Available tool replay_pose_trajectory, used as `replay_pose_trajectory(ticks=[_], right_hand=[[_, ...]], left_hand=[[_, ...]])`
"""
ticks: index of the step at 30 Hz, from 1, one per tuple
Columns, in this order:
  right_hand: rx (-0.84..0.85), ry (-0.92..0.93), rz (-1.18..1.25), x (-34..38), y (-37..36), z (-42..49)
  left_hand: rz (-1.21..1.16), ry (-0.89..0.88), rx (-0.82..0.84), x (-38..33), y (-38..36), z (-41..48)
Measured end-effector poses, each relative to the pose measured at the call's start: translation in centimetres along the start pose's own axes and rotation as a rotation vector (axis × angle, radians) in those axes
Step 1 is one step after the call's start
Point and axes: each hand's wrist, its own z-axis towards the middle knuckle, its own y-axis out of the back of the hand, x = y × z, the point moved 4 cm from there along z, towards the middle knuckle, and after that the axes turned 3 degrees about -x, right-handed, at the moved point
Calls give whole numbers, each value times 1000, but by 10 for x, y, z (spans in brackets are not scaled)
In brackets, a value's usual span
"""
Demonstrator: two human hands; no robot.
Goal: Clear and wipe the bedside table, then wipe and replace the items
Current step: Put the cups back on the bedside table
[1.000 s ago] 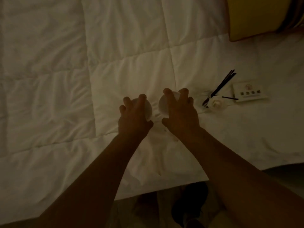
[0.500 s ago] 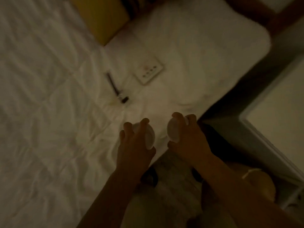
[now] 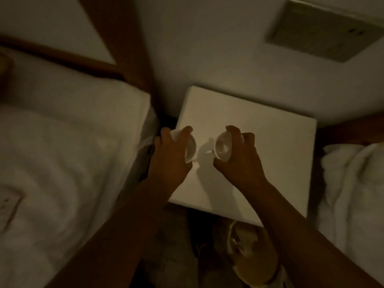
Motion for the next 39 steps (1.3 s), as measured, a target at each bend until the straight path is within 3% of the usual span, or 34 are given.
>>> replay_pose_trajectory(ticks=[12,19,26,32,39], right_hand=[[-38,-75,-29,-56,15,109],[-33,-21,-145,-51,8,120],[-96,93,-102,-16,21,63],[169,202,-85,81,-44,-22],[640,400,-148,216,-181,-114]], left_hand=[[179,-162,13,-55,-57,121],[274,-143,38,-56,-59,126],[159,-39,-10,-7,-14,79],[9,221,32,111,35,-18],[-68,458,-94,238,69,-152]])
